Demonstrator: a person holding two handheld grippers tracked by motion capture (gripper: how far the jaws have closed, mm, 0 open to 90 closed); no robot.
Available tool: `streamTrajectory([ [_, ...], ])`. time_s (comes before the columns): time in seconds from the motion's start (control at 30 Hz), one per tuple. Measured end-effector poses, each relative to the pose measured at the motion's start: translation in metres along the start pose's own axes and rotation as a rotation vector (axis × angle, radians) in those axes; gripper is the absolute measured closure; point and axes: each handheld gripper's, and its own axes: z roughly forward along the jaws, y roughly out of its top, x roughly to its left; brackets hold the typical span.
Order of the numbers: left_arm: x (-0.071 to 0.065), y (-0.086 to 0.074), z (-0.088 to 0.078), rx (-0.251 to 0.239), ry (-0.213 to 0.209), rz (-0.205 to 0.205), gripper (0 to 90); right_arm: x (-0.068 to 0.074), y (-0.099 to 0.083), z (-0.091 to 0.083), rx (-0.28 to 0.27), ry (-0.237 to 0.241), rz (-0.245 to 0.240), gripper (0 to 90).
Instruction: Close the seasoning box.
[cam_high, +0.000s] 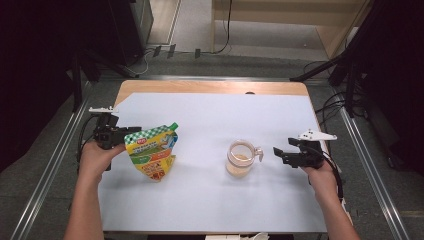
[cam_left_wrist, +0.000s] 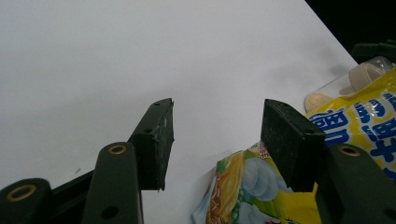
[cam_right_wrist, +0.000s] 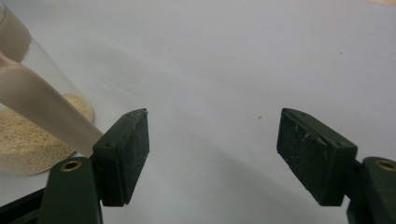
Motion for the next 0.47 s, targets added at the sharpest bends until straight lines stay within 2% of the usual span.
streamTrajectory([
  [0.17, 0.0002, -0.0007, 0.0008, -0.004, 0.002, 0.008, 44.5, 0.0007, -0.0004, 0.0009, 0.005, 0.002, -0.004, 26.2],
  [0.33, 0.0005, -0.0019, 0.002, -0.008, 0.012, 0.039, 44.0, 0.002, -0.0007, 0.002, 0.011, 0.003, -0.004, 26.2],
  [0.47, 0.0023, -0.0032, 0.0029, -0.033, 0.016, 0.049, 43.7, 0.0015, -0.0011, 0.0036, 0.014, 0.006, -0.009, 26.2],
])
